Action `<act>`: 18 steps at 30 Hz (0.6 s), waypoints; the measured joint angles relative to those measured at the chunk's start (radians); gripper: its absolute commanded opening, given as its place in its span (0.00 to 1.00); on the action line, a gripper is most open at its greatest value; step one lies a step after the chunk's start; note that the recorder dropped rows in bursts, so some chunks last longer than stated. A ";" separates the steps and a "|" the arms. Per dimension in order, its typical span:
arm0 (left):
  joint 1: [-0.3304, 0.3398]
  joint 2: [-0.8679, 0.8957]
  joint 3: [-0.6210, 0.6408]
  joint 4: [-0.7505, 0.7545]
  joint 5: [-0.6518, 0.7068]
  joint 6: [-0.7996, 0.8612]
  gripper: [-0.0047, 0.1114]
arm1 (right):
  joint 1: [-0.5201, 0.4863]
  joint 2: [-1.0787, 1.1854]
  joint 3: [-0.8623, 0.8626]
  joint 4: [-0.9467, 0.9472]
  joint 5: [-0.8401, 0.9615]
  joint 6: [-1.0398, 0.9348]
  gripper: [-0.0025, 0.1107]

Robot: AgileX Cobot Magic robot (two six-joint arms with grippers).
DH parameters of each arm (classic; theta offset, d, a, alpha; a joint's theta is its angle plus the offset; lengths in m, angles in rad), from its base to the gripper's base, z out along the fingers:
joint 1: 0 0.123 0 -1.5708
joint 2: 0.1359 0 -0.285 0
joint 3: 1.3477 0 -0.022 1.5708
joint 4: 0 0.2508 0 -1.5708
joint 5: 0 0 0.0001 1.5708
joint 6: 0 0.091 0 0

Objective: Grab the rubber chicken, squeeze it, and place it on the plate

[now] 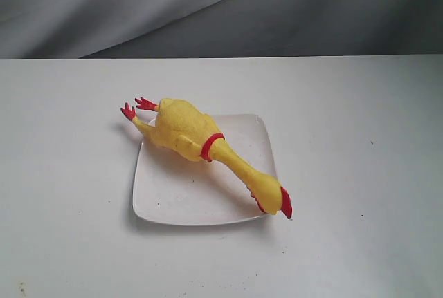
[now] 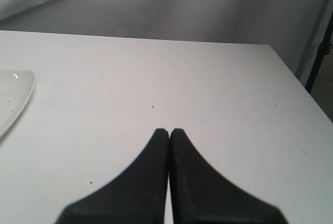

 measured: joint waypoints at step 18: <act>0.000 -0.002 0.295 -0.110 0.015 0.098 0.47 | 0.000 0.000 0.000 0.000 0.000 0.000 0.02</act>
